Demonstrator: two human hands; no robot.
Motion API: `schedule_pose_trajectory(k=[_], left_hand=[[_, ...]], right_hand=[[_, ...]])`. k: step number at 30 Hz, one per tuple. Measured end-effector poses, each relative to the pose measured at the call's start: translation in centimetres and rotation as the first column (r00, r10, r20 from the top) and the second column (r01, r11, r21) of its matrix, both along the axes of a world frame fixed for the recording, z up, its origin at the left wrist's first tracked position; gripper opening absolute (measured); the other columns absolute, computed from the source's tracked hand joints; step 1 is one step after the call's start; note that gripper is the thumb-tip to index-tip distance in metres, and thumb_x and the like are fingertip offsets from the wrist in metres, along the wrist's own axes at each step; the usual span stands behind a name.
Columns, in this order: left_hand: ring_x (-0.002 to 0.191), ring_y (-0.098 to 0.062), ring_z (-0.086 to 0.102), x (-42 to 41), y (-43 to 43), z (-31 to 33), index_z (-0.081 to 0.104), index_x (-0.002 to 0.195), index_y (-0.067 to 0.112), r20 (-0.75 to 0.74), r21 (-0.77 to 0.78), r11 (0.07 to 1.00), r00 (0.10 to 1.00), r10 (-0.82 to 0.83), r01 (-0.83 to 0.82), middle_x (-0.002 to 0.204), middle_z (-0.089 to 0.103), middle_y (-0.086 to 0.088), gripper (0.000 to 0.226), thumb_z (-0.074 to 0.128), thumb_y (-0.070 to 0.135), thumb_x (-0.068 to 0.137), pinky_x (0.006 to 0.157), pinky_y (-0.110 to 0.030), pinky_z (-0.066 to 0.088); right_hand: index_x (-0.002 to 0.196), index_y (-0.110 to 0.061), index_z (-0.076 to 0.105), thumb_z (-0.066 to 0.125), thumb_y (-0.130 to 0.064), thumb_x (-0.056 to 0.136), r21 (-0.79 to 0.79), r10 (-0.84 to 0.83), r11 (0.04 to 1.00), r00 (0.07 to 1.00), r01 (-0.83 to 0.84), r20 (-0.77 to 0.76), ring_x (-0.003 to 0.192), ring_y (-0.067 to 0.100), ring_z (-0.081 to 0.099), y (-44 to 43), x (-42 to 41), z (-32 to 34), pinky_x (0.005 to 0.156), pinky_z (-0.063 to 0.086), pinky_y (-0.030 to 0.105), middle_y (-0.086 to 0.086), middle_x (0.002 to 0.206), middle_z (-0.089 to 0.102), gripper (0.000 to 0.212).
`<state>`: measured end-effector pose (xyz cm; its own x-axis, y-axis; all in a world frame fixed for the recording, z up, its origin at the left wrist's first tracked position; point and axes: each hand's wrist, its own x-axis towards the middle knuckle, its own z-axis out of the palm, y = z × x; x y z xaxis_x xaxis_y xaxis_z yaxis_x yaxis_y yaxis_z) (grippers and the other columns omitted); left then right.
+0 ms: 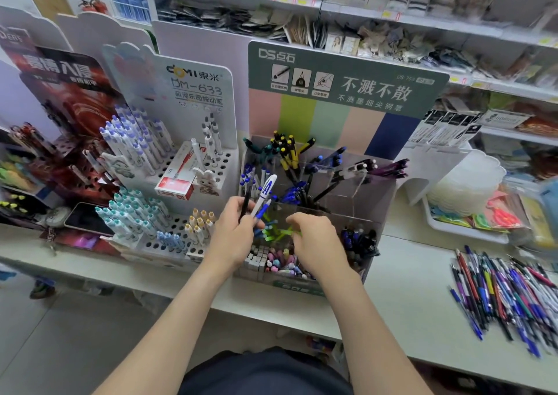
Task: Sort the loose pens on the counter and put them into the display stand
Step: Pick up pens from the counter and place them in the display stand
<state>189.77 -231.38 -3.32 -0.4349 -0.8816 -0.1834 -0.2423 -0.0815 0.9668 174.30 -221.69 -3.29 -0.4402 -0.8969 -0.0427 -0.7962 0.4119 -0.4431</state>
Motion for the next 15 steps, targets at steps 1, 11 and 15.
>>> schedule_pose_trajectory(k=[1,11,15], left_hand=[[0.067,-0.006,0.058,0.0,0.0,0.1,0.057,0.109,0.021,-0.004,0.008,1.000,1.000,0.001,-0.001,0.093,0.073,-0.011,0.022,0.045,0.004,0.103,0.063,-0.025,0.045],[0.057,-0.018,0.053,-0.6,-0.4,0.8,0.062,0.101,0.014,-0.034,-0.011,1.000,0.999,0.001,-0.001,0.076,0.071,-0.005,0.019,0.045,0.004,0.100,0.057,-0.039,0.045],[0.061,-0.018,0.055,-0.9,-0.6,0.6,0.068,0.099,0.023,-0.027,-0.051,0.998,0.999,0.023,-0.024,0.075,0.070,-0.001,0.021,0.050,0.012,0.098,0.061,-0.041,0.045]], right_hand=[[0.139,-0.023,0.066,0.063,-0.013,0.102,-0.009,0.026,1.000,0.999,-0.026,0.039,0.123,0.026,0.064,-0.2,0.2,-0.3,0.103,0.056,0.043,0.003,0.130,0.071,0.039],[0.140,-0.016,0.065,0.058,-0.009,0.107,-0.244,0.043,0.969,0.999,-0.038,0.016,0.116,0.020,0.070,-0.8,0.5,-1.9,0.099,0.058,0.036,0.002,0.127,0.075,0.035],[0.151,-0.021,0.053,0.059,-0.005,0.103,0.030,0.160,0.987,0.980,-0.157,-0.118,0.117,0.024,0.068,-1.7,0.6,-2.8,0.091,0.059,0.041,0.002,0.129,0.074,0.050]])
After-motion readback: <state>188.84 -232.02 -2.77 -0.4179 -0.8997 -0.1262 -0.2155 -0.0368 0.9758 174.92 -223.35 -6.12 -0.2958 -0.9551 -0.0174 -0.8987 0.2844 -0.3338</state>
